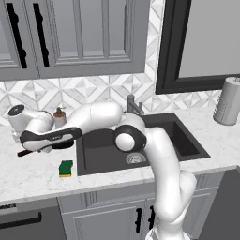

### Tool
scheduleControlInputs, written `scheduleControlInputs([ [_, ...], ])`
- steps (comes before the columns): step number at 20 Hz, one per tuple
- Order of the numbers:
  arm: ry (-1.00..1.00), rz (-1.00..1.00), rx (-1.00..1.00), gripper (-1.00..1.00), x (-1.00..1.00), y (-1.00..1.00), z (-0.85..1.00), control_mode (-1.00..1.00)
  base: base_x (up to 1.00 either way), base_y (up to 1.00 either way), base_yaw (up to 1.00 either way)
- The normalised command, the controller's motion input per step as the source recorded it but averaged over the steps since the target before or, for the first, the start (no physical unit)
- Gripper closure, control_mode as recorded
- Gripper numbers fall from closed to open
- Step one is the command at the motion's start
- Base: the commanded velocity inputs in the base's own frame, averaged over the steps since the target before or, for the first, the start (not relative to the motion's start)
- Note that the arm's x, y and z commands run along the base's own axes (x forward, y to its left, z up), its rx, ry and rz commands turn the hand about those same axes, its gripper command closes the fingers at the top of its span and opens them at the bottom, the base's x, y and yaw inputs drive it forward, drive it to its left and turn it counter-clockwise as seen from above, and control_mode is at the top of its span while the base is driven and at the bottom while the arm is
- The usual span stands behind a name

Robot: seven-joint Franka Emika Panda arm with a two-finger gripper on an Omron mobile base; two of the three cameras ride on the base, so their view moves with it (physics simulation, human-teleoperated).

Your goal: Pick the pan and sponge and place them into the sink. Then turn on the water.

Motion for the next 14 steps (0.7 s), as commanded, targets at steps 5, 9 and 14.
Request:
scheduleControlInputs([
  [5,-0.22,-0.25,-0.01,1.0,0.14,-0.26,0.32,-1.0,0.0,0.0,0.0],
  [9,-0.14,-0.24,0.0,1.0,0.1,-0.24,0.39,-1.0,0.0,0.0,0.0],
  [14,-0.03,-0.22,0.0,1.0,0.13,-0.37,0.39,-1.0,0.0,0.0,0.0],
])
